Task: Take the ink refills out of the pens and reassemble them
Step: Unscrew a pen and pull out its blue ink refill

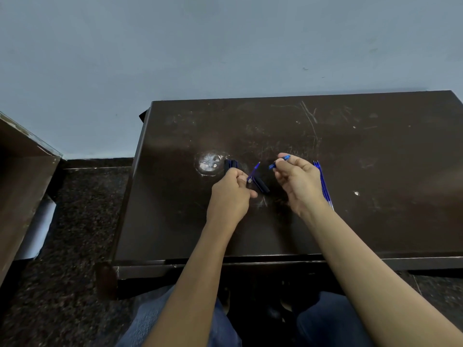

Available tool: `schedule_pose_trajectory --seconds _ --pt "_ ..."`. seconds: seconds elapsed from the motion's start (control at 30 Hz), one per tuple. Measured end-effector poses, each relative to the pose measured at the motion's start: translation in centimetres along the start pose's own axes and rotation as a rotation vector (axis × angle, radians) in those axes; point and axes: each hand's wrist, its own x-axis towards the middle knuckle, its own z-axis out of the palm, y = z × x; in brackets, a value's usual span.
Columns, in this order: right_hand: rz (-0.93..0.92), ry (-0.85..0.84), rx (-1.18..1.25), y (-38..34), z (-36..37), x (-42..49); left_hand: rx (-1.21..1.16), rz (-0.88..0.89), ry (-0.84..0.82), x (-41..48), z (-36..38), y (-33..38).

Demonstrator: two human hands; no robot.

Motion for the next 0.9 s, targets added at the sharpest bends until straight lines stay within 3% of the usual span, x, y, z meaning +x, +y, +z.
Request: schedule_pose_trajectory --seconds 0.33,0.5,0.57,0.63,0.77,0.9 --pt "-0.408 -0.191 -1.157 2.5 0.7 -0.1 -0.047 -0.019 0.108 0.2 -0.4 -0.4" --pt "-0.418 -0.240 -1.440 3.6 1.3 -0.1 -0.100 -0.026 0.115 0.4 -0.7 -0.5" --pt "-0.425 -0.227 -1.387 3.5 1.5 -0.1 -0.116 -0.019 0.123 0.5 -0.8 -0.7" --pt "-0.375 -0.189 -1.122 2.5 1.7 -0.2 -0.159 -0.013 0.121 0.7 -0.7 -1.1" --pt "0.049 -0.412 -0.390 -0.3 2.3 -1.2 -0.220 -0.016 0.074 1.1 -0.3 -1.1" --pt "0.150 -0.484 -0.181 -0.6 2.5 -1.8 -0.274 -0.041 0.003 1.0 -0.2 -1.0"
